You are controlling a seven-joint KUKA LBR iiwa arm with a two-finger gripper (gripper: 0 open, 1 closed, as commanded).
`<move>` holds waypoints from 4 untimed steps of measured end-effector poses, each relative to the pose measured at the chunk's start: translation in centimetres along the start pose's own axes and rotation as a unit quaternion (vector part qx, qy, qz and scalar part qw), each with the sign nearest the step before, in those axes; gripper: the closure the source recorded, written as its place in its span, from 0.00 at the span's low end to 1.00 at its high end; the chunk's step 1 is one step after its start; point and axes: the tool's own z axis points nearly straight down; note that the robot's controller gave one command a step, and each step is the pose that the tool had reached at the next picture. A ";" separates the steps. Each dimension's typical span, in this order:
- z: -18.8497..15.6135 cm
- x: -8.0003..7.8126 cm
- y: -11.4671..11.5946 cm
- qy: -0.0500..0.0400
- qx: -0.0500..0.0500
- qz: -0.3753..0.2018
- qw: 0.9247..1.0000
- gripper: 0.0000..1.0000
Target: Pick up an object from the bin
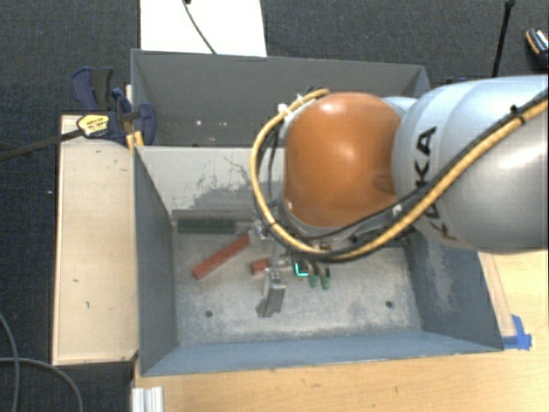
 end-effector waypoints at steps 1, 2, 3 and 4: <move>17.8 -10.6 3.1 -0.003 0.000 -0.064 0.998 0.00; 14.3 -9.7 3.3 -0.007 -0.001 -0.173 0.985 0.00; 13.3 -10.6 -6.5 -0.004 0.002 -0.191 0.982 0.00; 17.6 -11.3 -10.8 -0.002 0.000 -0.133 0.991 0.00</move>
Offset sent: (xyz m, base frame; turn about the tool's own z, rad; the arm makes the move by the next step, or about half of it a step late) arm 0.1050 0.0315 -0.1753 -0.1288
